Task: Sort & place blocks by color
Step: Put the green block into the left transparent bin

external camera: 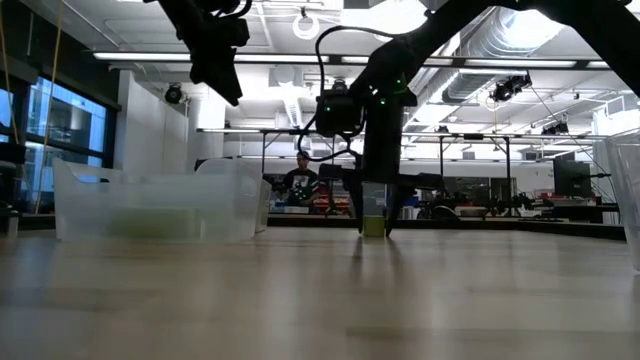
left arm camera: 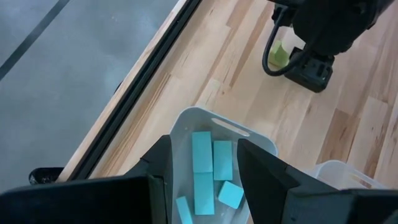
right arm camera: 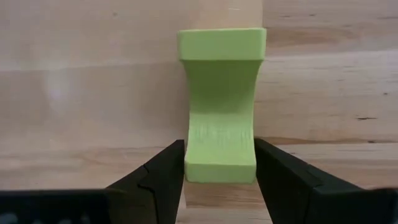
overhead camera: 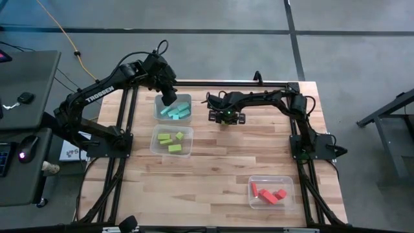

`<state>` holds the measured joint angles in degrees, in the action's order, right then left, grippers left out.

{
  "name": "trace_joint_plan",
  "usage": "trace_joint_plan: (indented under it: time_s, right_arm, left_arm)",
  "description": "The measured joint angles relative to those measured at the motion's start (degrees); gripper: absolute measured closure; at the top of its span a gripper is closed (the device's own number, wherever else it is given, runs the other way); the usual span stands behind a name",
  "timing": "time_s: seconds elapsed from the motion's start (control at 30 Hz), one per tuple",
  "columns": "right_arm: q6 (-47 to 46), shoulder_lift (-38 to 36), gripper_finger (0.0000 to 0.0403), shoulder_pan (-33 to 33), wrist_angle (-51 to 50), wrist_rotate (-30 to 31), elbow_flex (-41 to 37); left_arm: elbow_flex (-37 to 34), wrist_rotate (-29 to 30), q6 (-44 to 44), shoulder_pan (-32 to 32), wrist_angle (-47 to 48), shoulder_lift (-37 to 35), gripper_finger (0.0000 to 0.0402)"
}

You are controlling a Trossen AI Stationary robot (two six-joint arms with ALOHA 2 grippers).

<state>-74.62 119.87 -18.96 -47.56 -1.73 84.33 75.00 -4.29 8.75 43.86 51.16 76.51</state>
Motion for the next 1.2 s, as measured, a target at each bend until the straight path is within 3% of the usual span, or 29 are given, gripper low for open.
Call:
trace_joint_plan:
  time_s: [0.33,0.57,0.87,1.2]
  right_arm:
    - [2.47,-0.04,0.0292,0.00,0.73,0.62,-0.04]
    - [7.80,0.33,0.0292,0.20,-0.26,0.13,2.07]
    - [18.81,0.26,0.0292,3.65,-0.53,0.13,11.11]
    - [31.51,0.17,0.0292,5.64,-10.13,2.96,25.43]
  left_arm:
    - [-0.02,0.00,-0.02,-0.02,0.00,0.00,0.0287]
    - [-0.02,0.00,-0.13,-0.02,0.00,0.02,0.0287]
    - [-0.02,-0.02,-0.59,-0.02,0.75,0.02,0.0287]
    - [-0.02,-1.13,-2.57,0.00,3.10,0.04,0.0287]
